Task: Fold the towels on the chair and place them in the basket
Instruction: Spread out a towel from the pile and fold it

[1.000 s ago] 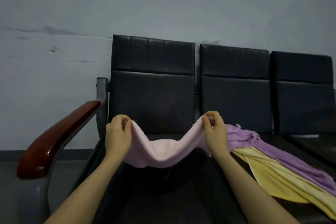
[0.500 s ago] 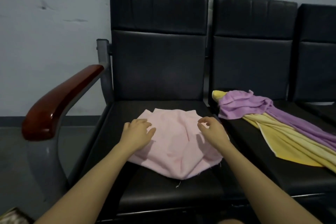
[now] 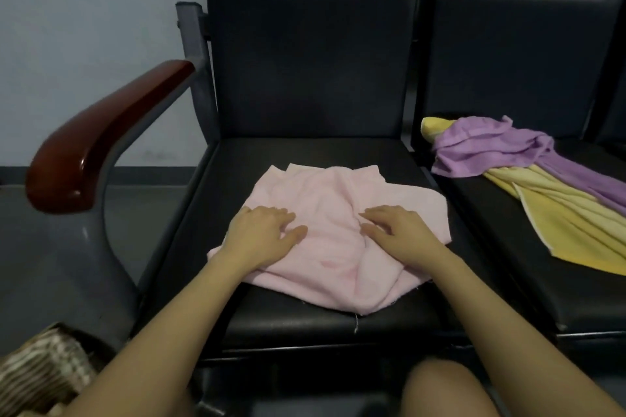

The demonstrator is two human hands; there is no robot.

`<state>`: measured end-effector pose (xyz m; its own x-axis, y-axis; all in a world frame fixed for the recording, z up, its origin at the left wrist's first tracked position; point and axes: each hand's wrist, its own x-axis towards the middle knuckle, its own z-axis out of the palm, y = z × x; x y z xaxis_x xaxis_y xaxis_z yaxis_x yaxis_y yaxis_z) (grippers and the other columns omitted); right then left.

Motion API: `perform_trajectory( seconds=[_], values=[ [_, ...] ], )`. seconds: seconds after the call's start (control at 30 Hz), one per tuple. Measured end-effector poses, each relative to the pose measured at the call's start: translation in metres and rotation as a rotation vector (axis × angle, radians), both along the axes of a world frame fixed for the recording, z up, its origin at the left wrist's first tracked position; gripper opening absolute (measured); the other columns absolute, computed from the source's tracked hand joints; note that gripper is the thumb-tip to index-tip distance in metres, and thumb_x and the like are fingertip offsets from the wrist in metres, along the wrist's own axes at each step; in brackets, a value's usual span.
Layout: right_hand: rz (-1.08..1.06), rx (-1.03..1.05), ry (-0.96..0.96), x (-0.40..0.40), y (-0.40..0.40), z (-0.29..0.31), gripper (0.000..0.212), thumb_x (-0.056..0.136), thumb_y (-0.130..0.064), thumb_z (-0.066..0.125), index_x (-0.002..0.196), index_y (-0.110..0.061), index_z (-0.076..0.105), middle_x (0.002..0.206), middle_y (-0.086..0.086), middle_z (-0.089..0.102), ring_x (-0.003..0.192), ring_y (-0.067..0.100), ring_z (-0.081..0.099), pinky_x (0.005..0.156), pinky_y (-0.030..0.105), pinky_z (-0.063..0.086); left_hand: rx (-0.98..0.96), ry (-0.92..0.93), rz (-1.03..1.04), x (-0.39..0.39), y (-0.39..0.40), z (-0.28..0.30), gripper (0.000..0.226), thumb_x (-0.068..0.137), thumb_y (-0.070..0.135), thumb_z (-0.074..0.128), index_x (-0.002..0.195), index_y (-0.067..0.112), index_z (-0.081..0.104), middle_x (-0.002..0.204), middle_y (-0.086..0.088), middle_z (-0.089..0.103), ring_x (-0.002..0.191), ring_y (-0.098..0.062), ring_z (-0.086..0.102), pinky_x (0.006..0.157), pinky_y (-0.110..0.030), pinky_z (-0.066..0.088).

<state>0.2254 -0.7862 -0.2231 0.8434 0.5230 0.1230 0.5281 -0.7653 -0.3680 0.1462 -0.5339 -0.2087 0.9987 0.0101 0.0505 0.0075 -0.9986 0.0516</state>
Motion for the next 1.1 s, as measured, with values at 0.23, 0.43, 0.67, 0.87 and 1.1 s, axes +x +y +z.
perform_trajectory(
  seconds=[0.23,0.43,0.67,0.87,1.1],
  values=[
    [-0.05,0.287,0.127,-0.001,0.003,0.013,0.023,0.096,-0.033,0.053,0.1,-0.019,0.071,0.11,-0.009,0.066,0.102,0.014,0.06,0.096,0.036,0.044,-0.055,-0.11,0.01,0.008,-0.005,0.008,0.047,0.097,0.054,0.031,0.115,0.024,0.062,0.12,0.006,0.061,0.111,-0.018,0.053,0.095,-0.034,0.03],
    [-0.353,0.301,-0.07,0.038,-0.026,0.019,0.023,0.094,-0.011,0.051,0.111,-0.012,0.068,0.113,0.004,0.063,0.098,0.021,0.059,0.082,0.034,0.046,-0.172,-0.184,0.087,0.057,-0.017,0.024,0.04,0.101,0.035,0.035,0.134,0.021,0.053,0.137,0.0,0.052,0.122,-0.023,0.046,0.102,-0.036,0.028],
    [-0.463,-0.014,-0.159,0.073,-0.045,-0.001,0.025,0.096,-0.011,0.045,0.108,-0.002,0.065,0.107,0.016,0.056,0.097,0.033,0.052,0.072,0.038,0.042,-0.282,-0.232,0.191,0.114,-0.021,0.013,0.032,0.098,0.021,0.038,0.109,0.02,0.068,0.123,-0.001,0.06,0.112,-0.023,0.05,0.093,-0.035,0.029],
    [-0.467,0.066,-0.163,0.079,-0.048,-0.013,0.019,0.094,-0.012,0.053,0.104,-0.003,0.067,0.106,0.014,0.056,0.095,0.03,0.049,0.08,0.04,0.043,-0.253,-0.184,0.297,0.136,-0.012,-0.005,0.037,0.101,0.026,0.039,0.134,0.018,0.053,0.137,-0.004,0.053,0.123,-0.028,0.045,0.1,-0.039,0.028],
    [-0.428,-0.02,-0.178,0.067,-0.047,-0.006,0.021,0.099,-0.025,0.046,0.116,-0.022,0.057,0.115,0.008,0.057,0.099,0.029,0.052,0.079,0.034,0.03,-0.216,-0.148,0.302,0.139,-0.01,-0.011,0.033,0.099,0.026,0.045,0.129,0.018,0.057,0.127,-0.008,0.048,0.116,-0.029,0.04,0.097,-0.037,0.027]
  ],
)
